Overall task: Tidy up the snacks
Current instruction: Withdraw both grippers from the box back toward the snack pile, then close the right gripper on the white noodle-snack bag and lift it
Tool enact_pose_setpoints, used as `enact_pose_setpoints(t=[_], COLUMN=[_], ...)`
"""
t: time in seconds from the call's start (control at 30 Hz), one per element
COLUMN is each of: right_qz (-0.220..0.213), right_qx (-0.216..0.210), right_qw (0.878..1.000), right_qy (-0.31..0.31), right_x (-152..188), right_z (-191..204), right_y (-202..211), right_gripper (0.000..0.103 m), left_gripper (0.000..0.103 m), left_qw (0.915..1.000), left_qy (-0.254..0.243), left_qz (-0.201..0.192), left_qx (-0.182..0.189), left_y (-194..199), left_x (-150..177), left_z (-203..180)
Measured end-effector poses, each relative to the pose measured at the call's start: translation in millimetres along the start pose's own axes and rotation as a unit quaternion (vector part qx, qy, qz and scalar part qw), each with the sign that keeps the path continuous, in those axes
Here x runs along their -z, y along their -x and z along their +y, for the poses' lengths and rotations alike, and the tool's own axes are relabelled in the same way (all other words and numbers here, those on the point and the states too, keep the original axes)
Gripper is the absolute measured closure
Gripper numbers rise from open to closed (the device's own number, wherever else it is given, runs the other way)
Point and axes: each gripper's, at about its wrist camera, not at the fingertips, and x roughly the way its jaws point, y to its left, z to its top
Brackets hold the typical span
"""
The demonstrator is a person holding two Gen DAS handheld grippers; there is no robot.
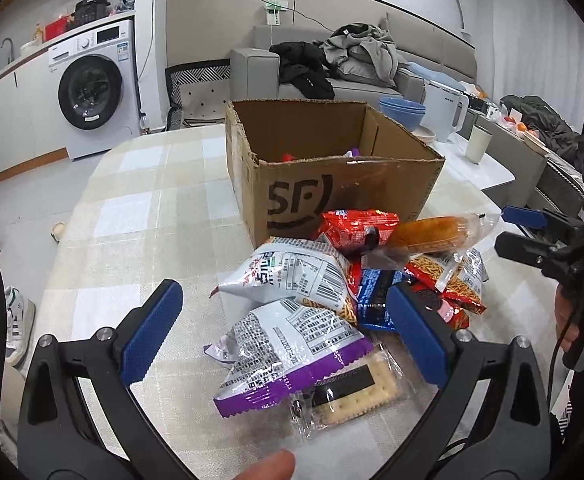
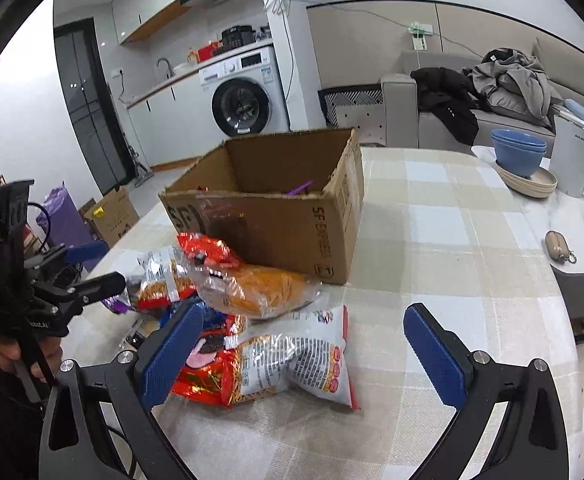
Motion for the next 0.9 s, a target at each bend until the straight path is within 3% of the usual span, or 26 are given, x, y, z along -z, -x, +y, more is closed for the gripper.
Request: enact_pose_setpoints(t=[0.7,0.9], right_qz=[0.051,0.073], right_qx=[-0.017,0.003], right_qw=[0.998,0.997], right_qy=[0.031,0.025], right_x=[13,18], right_z=[17,13], right_y=[-24,-36], right_gripper=[0.001,0.001], left_gripper=[0.001,0.001], left_qw=[0.9978,0.9974], left_qy=[0.015,0.016], left_qz=[0.064,0.07], left_qx=[0.011,0.005], left_y=[-36,-43], left_x=[9,11], left_z=[8,9])
